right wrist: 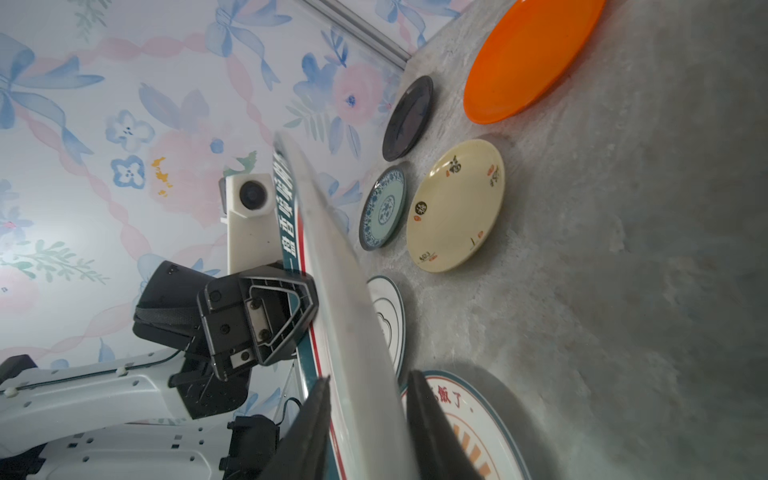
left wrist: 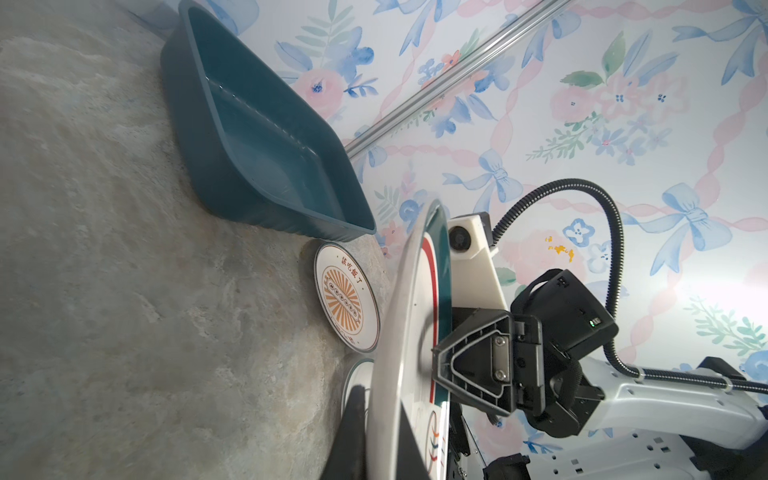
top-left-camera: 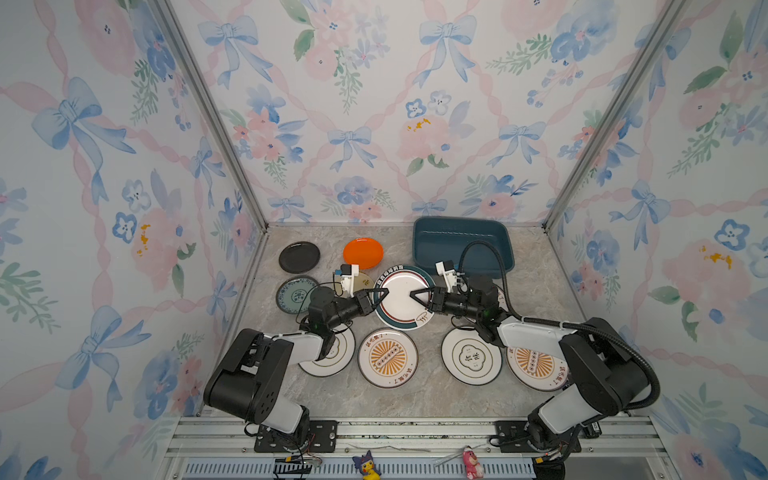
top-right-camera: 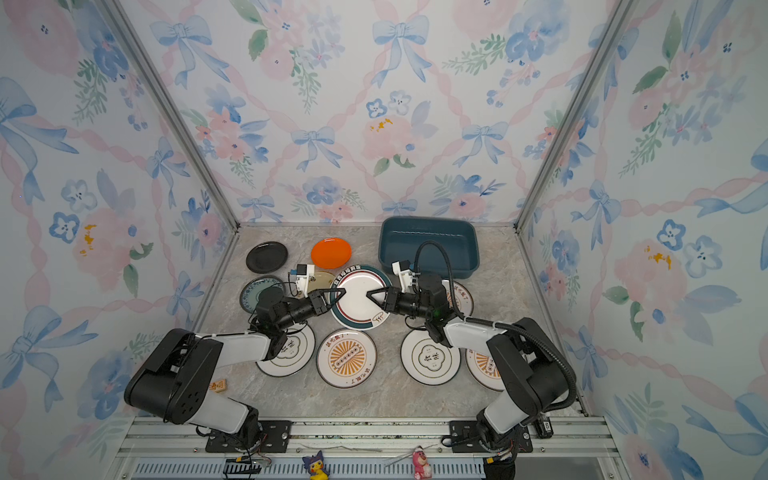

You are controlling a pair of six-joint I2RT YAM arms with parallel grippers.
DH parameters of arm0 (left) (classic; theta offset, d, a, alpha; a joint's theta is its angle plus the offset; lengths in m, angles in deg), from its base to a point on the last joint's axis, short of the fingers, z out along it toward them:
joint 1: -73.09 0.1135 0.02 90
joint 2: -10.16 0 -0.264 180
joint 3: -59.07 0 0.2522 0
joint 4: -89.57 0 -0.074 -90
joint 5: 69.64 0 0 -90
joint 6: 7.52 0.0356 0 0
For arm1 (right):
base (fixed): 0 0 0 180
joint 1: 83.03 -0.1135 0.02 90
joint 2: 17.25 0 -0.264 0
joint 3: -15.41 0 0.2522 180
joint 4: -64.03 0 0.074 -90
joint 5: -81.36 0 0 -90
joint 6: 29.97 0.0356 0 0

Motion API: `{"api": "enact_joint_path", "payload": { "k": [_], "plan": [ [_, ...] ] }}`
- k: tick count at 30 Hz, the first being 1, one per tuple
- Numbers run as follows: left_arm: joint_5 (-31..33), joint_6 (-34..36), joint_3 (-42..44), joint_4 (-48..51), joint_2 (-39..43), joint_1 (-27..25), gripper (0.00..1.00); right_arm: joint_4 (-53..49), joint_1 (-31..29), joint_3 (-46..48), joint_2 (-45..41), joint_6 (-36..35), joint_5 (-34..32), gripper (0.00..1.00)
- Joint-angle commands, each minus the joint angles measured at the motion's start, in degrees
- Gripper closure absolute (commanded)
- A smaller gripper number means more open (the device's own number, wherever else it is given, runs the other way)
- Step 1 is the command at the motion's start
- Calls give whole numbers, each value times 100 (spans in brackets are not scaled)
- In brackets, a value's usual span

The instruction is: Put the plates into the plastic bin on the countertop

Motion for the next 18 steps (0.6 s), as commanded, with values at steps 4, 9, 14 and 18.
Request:
{"api": "enact_joint_path", "payload": {
  "k": [4,9,14,18],
  "plan": [
    [-281,39,82,-47,49,-76,100,2369,140,116,664,1041,410,81],
    [-270,65,98,-39,4,-83,100,2761,222,167,965,1344,419,100],
    [-231,92,101,-44,-30,-71,94,2375,248,124,950,1202,388,100],
    [-188,109,117,-39,-25,-74,69,974,248,-64,565,532,233,100]
  ]
}}
